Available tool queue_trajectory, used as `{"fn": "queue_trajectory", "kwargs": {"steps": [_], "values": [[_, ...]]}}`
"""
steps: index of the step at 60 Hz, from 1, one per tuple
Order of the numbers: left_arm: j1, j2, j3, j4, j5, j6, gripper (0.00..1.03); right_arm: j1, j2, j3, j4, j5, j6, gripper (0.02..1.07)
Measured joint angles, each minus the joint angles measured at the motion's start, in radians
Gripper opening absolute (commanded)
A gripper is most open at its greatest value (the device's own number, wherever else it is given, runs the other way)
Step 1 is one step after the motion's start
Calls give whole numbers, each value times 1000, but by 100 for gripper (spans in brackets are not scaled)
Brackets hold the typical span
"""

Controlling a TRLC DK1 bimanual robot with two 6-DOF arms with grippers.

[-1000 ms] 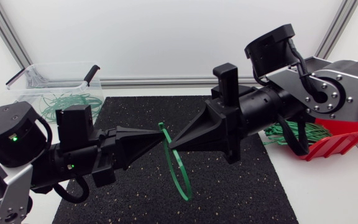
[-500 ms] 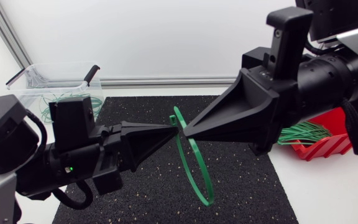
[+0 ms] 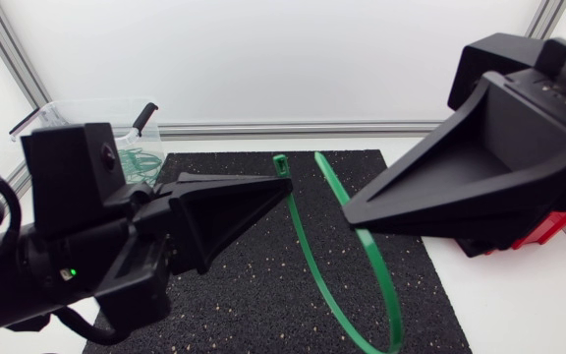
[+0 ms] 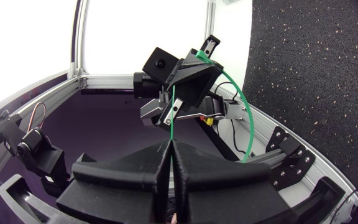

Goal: Take a green cable tie from the red box, thread the tail through the head to close it, then place it in the transparent bin on the left.

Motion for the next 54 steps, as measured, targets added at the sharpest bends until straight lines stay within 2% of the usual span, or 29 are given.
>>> {"fn": "queue_trajectory", "kwargs": {"steps": [22,54], "values": [[-68,-76,1,-33,-55,0,4,14,-9,1,-24,10,0,8],[-70,-21,1,-4,-57,0,4,56,76,1,-13,14,3,8]]}}
